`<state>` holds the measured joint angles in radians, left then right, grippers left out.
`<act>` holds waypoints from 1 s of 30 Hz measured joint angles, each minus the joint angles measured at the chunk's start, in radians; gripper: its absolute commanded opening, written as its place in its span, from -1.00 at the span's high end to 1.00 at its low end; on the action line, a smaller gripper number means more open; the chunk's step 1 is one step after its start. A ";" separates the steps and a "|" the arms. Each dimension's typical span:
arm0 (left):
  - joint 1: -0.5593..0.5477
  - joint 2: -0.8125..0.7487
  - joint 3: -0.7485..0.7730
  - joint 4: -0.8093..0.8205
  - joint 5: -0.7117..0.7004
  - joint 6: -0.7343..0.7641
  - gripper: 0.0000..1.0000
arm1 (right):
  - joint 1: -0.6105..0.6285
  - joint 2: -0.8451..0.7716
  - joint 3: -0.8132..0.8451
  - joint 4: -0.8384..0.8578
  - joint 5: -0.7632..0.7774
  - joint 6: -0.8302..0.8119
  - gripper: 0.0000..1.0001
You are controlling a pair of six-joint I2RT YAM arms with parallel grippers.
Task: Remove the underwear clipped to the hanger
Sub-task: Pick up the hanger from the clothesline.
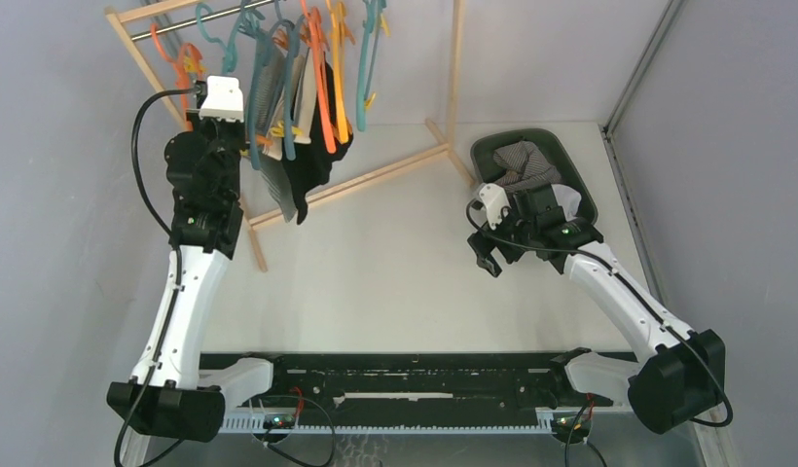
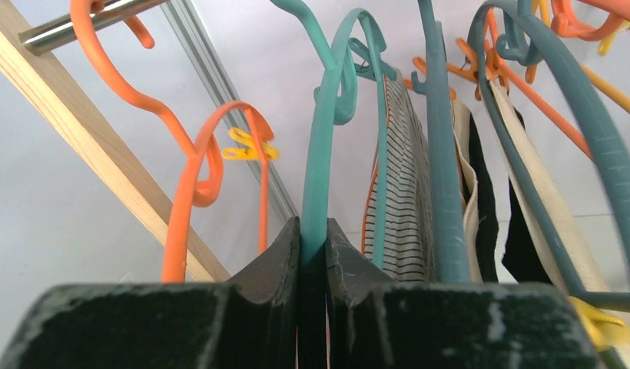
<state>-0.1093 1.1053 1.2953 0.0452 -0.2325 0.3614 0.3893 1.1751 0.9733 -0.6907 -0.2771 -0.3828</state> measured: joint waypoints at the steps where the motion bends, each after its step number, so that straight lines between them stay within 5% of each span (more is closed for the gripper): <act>1: 0.002 0.001 -0.008 0.014 0.003 0.001 1.00 | 0.002 0.001 0.000 0.000 0.004 0.000 -0.82; 18: 0.002 -0.054 -0.240 0.463 0.008 0.051 1.00 | 0.026 0.031 0.000 -0.001 0.029 -0.008 -0.81; 30: 0.002 -0.124 -0.266 0.434 -0.027 0.120 1.00 | 0.026 0.052 0.000 -0.002 0.035 -0.018 -0.81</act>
<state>-0.1074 0.9813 1.0290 0.4793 -0.2592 0.4816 0.4156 1.2270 0.9733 -0.6922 -0.2417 -0.4011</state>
